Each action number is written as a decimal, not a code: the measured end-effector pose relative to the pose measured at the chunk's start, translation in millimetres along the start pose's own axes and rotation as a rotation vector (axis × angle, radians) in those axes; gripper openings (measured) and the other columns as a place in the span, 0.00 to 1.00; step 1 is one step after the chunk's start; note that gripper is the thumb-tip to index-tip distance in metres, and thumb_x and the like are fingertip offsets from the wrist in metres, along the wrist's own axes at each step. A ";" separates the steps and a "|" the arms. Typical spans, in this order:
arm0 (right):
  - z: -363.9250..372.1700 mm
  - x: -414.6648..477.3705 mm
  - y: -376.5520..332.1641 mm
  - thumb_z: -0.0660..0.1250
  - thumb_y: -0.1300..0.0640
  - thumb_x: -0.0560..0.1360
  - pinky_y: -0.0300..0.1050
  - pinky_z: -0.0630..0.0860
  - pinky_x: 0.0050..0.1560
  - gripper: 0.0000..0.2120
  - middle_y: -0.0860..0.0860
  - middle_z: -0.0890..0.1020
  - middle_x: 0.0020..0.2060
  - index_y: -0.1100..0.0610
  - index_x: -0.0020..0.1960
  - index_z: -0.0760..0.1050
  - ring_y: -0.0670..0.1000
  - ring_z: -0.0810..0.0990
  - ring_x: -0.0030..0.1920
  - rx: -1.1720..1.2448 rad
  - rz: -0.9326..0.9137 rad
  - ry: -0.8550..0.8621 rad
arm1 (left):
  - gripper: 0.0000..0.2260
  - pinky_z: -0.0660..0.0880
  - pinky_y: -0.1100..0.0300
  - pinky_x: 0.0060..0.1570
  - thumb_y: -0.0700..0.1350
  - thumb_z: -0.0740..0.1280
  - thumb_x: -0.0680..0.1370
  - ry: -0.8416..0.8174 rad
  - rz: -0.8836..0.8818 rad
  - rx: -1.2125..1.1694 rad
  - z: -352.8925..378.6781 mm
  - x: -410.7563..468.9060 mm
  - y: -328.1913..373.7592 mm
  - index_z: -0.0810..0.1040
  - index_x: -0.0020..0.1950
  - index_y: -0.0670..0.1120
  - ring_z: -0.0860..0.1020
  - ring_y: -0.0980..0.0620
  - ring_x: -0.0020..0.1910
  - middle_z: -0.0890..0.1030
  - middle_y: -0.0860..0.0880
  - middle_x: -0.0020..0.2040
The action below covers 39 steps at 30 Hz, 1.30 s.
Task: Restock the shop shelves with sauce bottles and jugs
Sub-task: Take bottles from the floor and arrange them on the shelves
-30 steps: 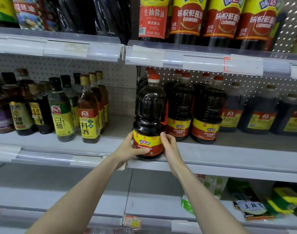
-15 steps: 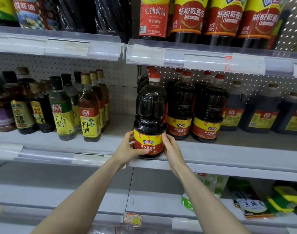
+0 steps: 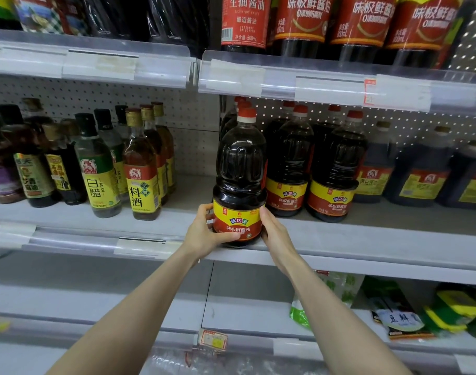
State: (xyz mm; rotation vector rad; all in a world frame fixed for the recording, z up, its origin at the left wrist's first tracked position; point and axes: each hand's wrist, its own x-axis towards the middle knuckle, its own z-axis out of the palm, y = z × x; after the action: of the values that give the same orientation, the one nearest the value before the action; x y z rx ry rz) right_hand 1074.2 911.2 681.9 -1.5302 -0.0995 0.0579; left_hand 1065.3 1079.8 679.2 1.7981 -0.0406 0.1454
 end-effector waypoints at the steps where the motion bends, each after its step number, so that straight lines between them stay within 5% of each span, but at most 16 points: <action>1: -0.1 -0.1 -0.2 0.62 0.32 0.68 0.50 0.66 0.72 0.38 0.44 0.71 0.70 0.47 0.74 0.64 0.45 0.70 0.68 0.004 -0.003 -0.004 | 0.36 0.75 0.49 0.61 0.42 0.80 0.64 -0.001 -0.005 0.007 0.0 -0.6 0.5 0.64 0.66 0.49 0.74 0.49 0.60 0.72 0.52 0.59; 8: -0.5 -5.0 -7.3 0.66 0.32 0.68 0.50 0.67 0.71 0.40 0.47 0.71 0.70 0.50 0.75 0.63 0.47 0.71 0.68 0.041 0.015 0.025 | 0.38 0.74 0.53 0.61 0.41 0.80 0.65 -0.007 -0.052 0.021 0.4 -5.4 11.5 0.64 0.69 0.46 0.73 0.50 0.61 0.72 0.50 0.61; 12: -8.5 -21.3 -15.2 0.65 0.46 0.77 0.46 0.68 0.67 0.30 0.46 0.73 0.67 0.54 0.75 0.62 0.47 0.72 0.67 0.009 0.016 0.066 | 0.37 0.71 0.66 0.52 0.39 0.78 0.67 0.009 -0.055 0.026 5.0 -21.0 23.5 0.63 0.71 0.43 0.71 0.54 0.58 0.71 0.51 0.60; 16: -23.6 -42.5 -19.0 0.67 0.46 0.76 0.52 0.69 0.69 0.29 0.47 0.74 0.66 0.54 0.74 0.65 0.49 0.72 0.66 -0.068 0.016 0.112 | 0.37 0.69 0.56 0.62 0.44 0.78 0.68 0.083 -0.101 0.063 8.0 -44.5 27.6 0.63 0.72 0.46 0.69 0.49 0.66 0.70 0.47 0.67; 23: -65.4 -82.5 -7.6 0.68 0.45 0.75 0.53 0.72 0.66 0.25 0.50 0.77 0.61 0.54 0.68 0.71 0.50 0.76 0.62 -0.140 0.065 0.113 | 0.35 0.70 0.56 0.59 0.49 0.76 0.70 0.109 -0.175 0.019 39.6 -94.8 30.3 0.64 0.72 0.48 0.70 0.50 0.62 0.71 0.47 0.65; 26: -83.8 -102.4 13.1 0.68 0.49 0.76 0.48 0.74 0.62 0.20 0.48 0.79 0.54 0.57 0.65 0.74 0.50 0.77 0.59 -0.119 0.120 0.109 | 0.35 0.71 0.55 0.59 0.49 0.76 0.70 0.123 -0.229 0.005 65.8 -121.8 16.9 0.64 0.73 0.46 0.71 0.51 0.61 0.71 0.48 0.62; 30: -107.4 -126.4 56.7 0.67 0.51 0.77 0.37 0.73 0.41 0.17 0.47 0.79 0.50 0.58 0.63 0.75 0.49 0.78 0.53 -0.136 0.183 0.088 | 0.33 0.72 0.55 0.58 0.50 0.75 0.71 0.137 -0.334 -0.012 99.4 -157.3 -18.6 0.65 0.72 0.45 0.72 0.50 0.61 0.73 0.47 0.62; 35: -133.1 -160.2 135.9 0.68 0.52 0.77 0.38 0.73 0.46 0.13 0.51 0.81 0.51 0.57 0.58 0.77 0.50 0.79 0.51 -0.154 0.336 0.069 | 0.28 0.70 0.66 0.46 0.47 0.73 0.73 0.109 -0.489 -0.020 138.2 -200.3 -80.4 0.67 0.70 0.44 0.74 0.51 0.57 0.74 0.45 0.61; 39: -144.0 -189.3 201.6 0.68 0.52 0.77 0.40 0.73 0.47 0.05 0.49 0.81 0.46 0.53 0.50 0.77 0.47 0.79 0.47 -0.170 0.455 0.044 | 0.29 0.71 0.63 0.47 0.48 0.74 0.72 0.089 -0.612 -0.019 160.0 -227.3 -140.5 0.68 0.69 0.43 0.76 0.49 0.56 0.75 0.45 0.59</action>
State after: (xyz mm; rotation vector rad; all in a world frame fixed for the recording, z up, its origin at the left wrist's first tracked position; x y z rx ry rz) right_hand 905.4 757.3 469.6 -1.6978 0.2873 0.3848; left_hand 867.2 945.2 480.1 1.7066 0.5642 -0.2125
